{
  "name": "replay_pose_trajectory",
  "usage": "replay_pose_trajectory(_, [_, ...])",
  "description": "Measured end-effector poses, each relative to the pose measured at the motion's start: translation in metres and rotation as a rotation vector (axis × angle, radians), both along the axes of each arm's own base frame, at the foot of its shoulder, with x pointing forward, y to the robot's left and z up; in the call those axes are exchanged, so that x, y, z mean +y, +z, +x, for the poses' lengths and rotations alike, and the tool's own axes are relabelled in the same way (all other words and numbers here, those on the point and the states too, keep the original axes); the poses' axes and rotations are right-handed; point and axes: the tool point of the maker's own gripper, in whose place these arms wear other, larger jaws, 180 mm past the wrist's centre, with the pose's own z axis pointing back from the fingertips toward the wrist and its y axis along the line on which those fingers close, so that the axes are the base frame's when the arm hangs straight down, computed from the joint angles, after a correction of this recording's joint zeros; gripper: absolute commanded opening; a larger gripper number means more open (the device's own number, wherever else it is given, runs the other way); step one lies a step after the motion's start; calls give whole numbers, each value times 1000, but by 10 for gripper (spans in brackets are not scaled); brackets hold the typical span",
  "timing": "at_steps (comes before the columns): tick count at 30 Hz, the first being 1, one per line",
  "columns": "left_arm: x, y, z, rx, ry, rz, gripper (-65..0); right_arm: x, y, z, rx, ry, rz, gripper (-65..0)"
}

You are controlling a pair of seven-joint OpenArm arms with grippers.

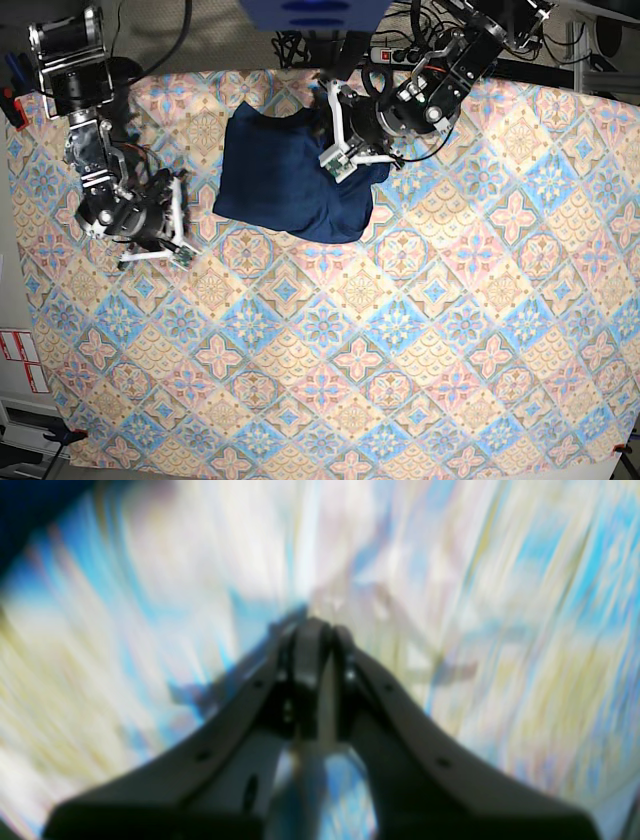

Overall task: Fold the T-shirt properly
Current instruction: 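Press and tuck the bundle's sides inward with both grippers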

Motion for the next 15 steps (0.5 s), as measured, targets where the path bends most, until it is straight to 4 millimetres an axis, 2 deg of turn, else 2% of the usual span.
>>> replay_pose_trajectory(2, [-3, 5, -5, -1, -3, -19, -450, 19, 2, 5, -10, 15, 37, -604])
replay_pose_trajectory(6, [0, 1, -9, 1, -2, 0, -450, 31, -1, 5, -1, 15, 39, -604])
replay_pose_trajectory(11, [1, -1, -10, 8, -2, 4, -450, 74, 0, 11, -5, 14, 144, -604])
replay_pose_trajectory(13, [4, -9, -12, 24, 2, 17, -450, 91, -3, 9, 9, 37, 173, -604])
replay_pose_trajectory(15, [7, -14, -16, 40, 0, 31, -450, 95, -5, 8, 19, 61, 160, -604])
